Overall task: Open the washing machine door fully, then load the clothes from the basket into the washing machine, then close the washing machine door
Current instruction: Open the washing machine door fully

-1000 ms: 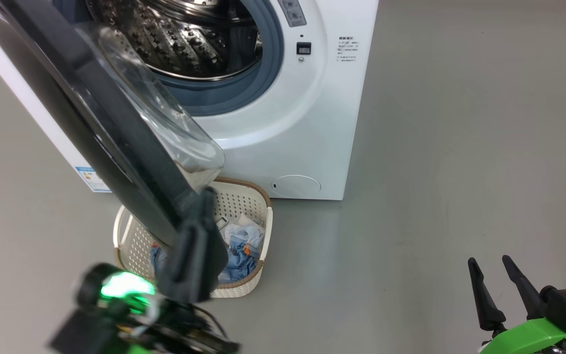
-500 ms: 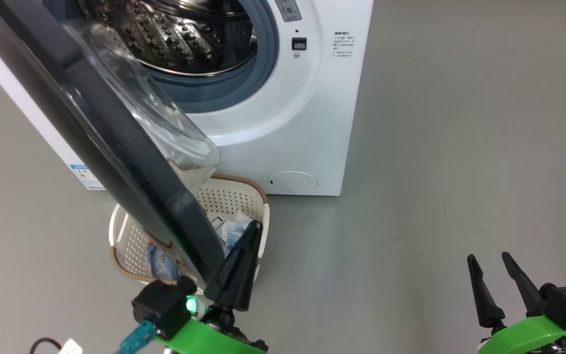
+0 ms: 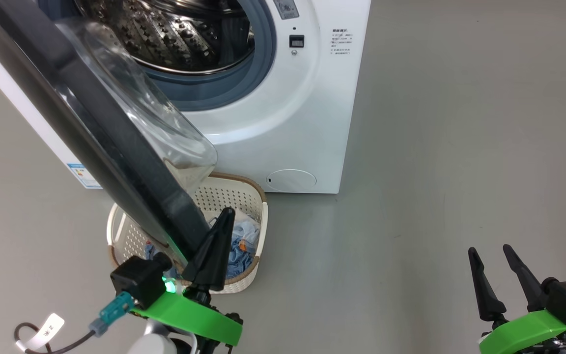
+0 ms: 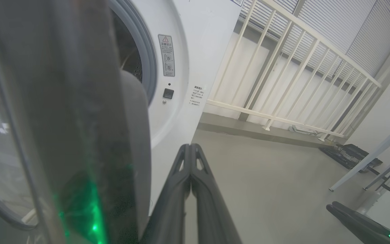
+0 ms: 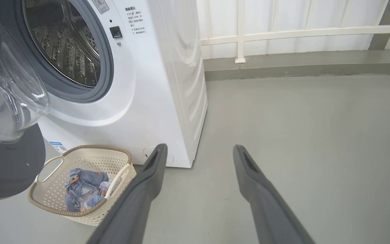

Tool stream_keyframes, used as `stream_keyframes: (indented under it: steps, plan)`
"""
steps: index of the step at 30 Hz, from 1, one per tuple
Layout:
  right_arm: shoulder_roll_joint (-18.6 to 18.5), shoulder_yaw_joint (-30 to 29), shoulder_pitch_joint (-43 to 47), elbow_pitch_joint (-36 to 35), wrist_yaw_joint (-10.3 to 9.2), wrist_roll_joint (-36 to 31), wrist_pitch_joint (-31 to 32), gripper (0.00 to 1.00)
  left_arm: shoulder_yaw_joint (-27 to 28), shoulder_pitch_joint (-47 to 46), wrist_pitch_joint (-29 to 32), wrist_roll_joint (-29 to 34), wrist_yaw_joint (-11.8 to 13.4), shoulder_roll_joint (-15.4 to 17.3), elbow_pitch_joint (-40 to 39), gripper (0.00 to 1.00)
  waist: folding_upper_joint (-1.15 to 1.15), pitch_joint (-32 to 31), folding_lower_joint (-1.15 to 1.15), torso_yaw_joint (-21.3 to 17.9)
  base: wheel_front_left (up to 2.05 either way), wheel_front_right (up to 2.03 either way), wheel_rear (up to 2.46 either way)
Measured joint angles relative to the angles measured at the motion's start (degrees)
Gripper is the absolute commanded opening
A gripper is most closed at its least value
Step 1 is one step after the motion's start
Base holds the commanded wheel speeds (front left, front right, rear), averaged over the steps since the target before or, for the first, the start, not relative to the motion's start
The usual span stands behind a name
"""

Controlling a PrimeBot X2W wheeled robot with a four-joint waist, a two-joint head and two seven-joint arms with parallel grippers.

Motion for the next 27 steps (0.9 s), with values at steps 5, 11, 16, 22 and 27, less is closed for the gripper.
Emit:
stream_keyframes:
  steps: [5,11,16,22,27]
  plan:
    - [0.0,-0.1,-0.1,-0.5,0.00,-0.1,0.0,1.00,0.8,0.0,0.0,0.0,0.0,-0.3,0.8,0.00,0.00,-0.3,0.00,0.1,0.00,0.00,0.00]
    - [0.0,-0.2,-0.1,-1.2,0.00,-0.1,0.0,1.00,1.4,0.2,0.0,0.0,-0.4,-0.6,1.3,0.00,0.00,-0.7,0.00,0.5,0.00,0.00,0.00]
    - [0.0,-0.2,-0.1,-1.6,0.00,-0.3,0.0,1.00,1.9,1.2,0.0,0.1,-0.6,-0.7,1.3,0.00,0.00,-1.0,0.00,1.1,0.00,0.00,0.00]
    - [0.0,0.0,-0.1,-2.2,0.00,-0.4,0.0,1.00,2.7,3.3,0.0,0.1,-0.7,-0.8,1.3,0.00,0.00,-1.3,0.00,2.0,0.00,0.00,0.00]
    - [-0.1,0.1,-0.1,-2.4,0.00,-0.5,0.0,1.00,3.3,4.5,0.0,0.1,-0.8,-1.0,1.0,0.00,0.00,-1.5,0.00,3.1,0.00,0.00,0.00]
